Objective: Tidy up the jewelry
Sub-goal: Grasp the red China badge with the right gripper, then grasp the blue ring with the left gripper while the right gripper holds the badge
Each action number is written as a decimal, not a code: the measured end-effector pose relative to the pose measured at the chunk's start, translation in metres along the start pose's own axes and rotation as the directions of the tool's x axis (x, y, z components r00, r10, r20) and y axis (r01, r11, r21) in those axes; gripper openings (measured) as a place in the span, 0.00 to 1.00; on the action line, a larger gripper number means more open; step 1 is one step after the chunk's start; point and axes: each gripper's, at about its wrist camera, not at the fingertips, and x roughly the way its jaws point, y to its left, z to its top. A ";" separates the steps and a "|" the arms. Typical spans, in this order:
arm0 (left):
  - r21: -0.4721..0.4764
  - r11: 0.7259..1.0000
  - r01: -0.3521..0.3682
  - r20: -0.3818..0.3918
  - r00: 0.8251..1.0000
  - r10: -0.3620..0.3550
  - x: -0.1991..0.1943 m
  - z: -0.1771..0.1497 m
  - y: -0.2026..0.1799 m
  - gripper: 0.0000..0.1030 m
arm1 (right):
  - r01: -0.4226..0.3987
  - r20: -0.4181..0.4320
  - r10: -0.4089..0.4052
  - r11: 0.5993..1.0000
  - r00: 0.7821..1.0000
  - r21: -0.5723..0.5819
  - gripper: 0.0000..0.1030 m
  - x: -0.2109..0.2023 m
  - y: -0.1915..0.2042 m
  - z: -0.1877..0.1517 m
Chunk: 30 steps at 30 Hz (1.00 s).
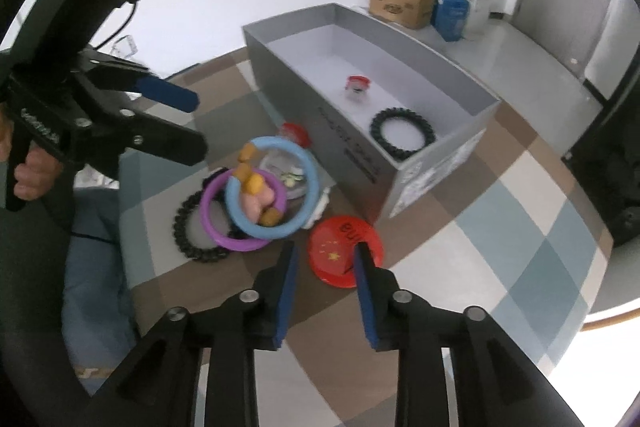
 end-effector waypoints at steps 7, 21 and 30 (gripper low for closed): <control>0.007 1.000 -0.010 -0.005 1.000 0.010 0.001 -0.001 -0.001 0.82 | 0.036 -0.021 -0.035 0.998 0.999 0.045 0.41 0.015 -0.014 0.006; 0.084 0.996 0.039 0.048 0.998 -0.043 -0.009 -0.001 -0.021 0.82 | 0.072 0.005 -0.073 0.994 0.997 0.084 0.40 0.012 0.001 0.015; 0.221 0.974 -0.045 0.075 0.997 0.029 0.004 -0.001 -0.054 0.82 | 0.087 0.035 -0.097 0.973 0.995 0.215 0.40 -0.015 -0.021 -0.004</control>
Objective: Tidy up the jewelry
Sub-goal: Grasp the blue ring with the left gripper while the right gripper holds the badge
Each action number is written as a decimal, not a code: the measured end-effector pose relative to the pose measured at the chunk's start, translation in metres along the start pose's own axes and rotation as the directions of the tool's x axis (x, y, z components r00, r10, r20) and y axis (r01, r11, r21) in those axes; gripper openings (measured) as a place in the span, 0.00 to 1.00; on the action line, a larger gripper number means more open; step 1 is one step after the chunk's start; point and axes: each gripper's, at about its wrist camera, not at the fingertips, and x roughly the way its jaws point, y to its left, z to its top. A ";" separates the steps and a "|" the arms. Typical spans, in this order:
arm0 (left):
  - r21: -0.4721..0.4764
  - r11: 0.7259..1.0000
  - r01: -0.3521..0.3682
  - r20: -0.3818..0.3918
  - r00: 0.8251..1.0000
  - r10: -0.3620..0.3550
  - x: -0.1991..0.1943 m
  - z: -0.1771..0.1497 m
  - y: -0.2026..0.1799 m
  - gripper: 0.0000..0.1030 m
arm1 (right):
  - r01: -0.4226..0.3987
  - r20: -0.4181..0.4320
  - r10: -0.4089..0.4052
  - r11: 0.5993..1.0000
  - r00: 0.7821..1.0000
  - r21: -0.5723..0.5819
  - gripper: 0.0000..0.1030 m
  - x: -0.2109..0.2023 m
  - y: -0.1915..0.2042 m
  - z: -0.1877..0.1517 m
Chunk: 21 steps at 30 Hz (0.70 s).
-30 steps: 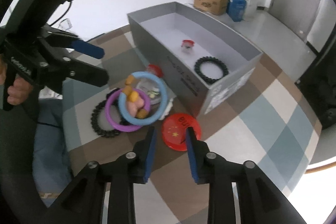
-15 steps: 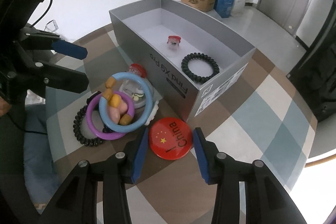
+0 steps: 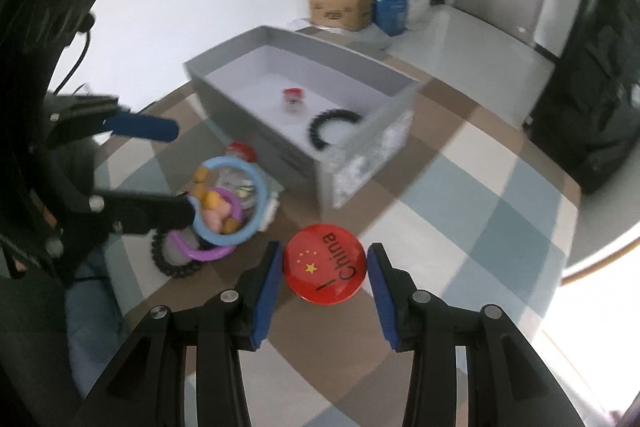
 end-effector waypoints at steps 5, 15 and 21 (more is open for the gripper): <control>0.041 0.998 -0.041 -0.026 0.999 0.042 0.013 0.000 -0.010 0.82 | 0.014 0.006 -0.014 0.995 1.000 0.094 0.40 -0.012 -0.022 -0.005; 0.245 0.947 -0.206 0.034 0.978 0.204 0.024 -0.004 -0.049 0.82 | 0.012 0.050 -0.020 0.987 0.999 0.159 0.40 -0.034 -0.041 -0.010; 0.305 0.918 -0.253 0.034 0.966 0.255 0.028 -0.007 -0.054 0.54 | 0.007 0.070 -0.020 0.982 0.997 0.187 0.40 -0.042 -0.048 -0.012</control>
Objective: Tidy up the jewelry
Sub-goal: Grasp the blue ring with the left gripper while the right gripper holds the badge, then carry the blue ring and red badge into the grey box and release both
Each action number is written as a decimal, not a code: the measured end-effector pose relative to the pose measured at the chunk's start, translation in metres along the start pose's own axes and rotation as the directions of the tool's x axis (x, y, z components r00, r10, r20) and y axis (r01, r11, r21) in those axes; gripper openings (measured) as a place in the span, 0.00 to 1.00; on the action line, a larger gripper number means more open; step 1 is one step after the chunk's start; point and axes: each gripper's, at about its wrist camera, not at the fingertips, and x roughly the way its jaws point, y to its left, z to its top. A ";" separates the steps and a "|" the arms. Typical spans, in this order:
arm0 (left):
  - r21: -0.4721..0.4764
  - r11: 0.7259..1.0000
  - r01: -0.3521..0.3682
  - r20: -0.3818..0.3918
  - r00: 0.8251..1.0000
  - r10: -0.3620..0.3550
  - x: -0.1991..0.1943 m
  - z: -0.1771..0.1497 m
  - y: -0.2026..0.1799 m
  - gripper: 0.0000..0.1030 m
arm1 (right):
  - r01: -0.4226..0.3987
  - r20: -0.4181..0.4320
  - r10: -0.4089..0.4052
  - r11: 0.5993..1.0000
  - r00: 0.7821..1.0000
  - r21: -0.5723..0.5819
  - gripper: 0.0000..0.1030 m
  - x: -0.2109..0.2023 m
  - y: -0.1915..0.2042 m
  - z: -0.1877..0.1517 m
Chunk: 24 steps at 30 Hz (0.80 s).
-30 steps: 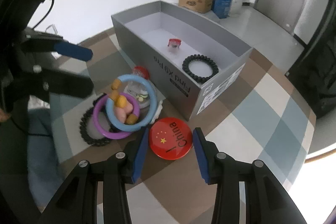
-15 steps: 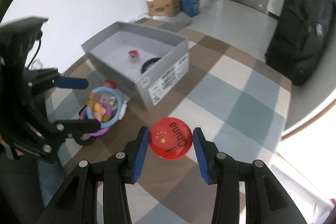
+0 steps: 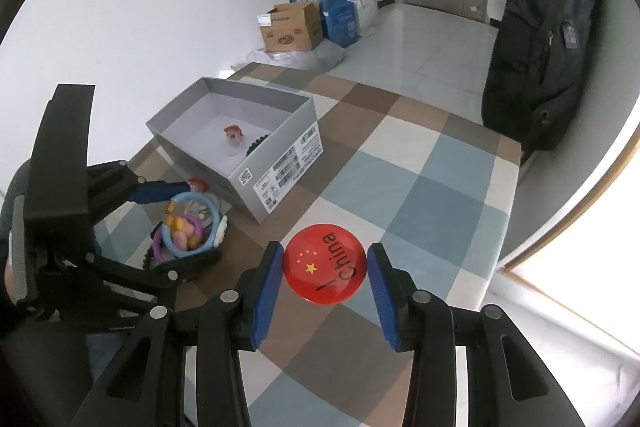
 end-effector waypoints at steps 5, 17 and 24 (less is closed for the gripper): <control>-0.020 1.000 0.018 0.000 1.000 -0.018 -0.003 -0.001 0.005 0.54 | 0.001 0.000 -0.001 1.000 1.000 -0.012 0.40 0.001 0.004 -0.001; -0.219 0.954 0.202 0.055 0.979 -0.195 -0.009 0.008 0.034 0.54 | -0.011 0.020 0.011 1.000 1.000 0.005 0.40 -0.001 0.008 0.005; -0.296 0.899 0.324 0.129 0.946 -0.299 -0.022 0.011 0.053 0.54 | -0.033 0.046 0.032 0.999 0.998 0.023 0.40 -0.005 0.012 0.013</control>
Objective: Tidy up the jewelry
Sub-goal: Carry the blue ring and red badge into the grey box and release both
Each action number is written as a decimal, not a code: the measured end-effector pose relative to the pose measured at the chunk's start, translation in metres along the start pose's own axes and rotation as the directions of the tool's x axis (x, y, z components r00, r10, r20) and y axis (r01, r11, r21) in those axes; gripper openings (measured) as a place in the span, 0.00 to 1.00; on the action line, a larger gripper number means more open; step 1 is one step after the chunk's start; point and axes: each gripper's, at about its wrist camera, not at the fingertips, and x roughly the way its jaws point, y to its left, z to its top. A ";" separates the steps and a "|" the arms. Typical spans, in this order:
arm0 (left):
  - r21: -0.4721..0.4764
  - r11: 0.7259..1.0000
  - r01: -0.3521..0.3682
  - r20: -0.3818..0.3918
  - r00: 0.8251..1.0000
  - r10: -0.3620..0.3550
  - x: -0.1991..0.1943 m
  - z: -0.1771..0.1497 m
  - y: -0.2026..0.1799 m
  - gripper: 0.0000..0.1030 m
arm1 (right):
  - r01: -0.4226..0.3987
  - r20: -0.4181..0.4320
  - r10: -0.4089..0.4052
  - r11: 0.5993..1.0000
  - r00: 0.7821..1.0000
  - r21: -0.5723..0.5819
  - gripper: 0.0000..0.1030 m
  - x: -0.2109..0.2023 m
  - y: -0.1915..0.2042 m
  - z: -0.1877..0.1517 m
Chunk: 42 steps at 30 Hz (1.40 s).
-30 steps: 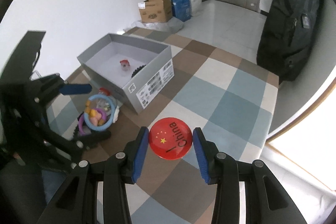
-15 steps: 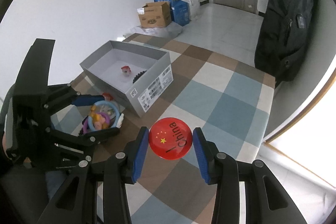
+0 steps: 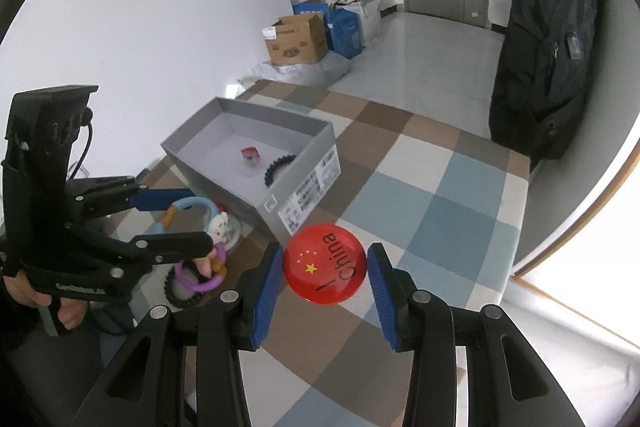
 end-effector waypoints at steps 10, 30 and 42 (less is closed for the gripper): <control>-0.098 0.988 0.119 0.117 0.987 -0.107 -0.031 0.023 0.024 0.54 | -0.099 0.111 0.093 0.994 0.989 0.045 0.40 -0.011 0.016 0.029; -0.189 0.982 -0.008 0.179 0.983 0.043 -0.013 0.056 0.072 0.54 | -0.143 0.143 0.116 0.970 0.983 0.196 0.40 0.034 0.026 0.078; -0.183 0.983 -0.030 0.107 0.993 0.050 0.008 0.062 0.073 0.54 | -0.119 0.058 0.107 0.954 0.993 0.277 0.41 0.064 0.020 0.090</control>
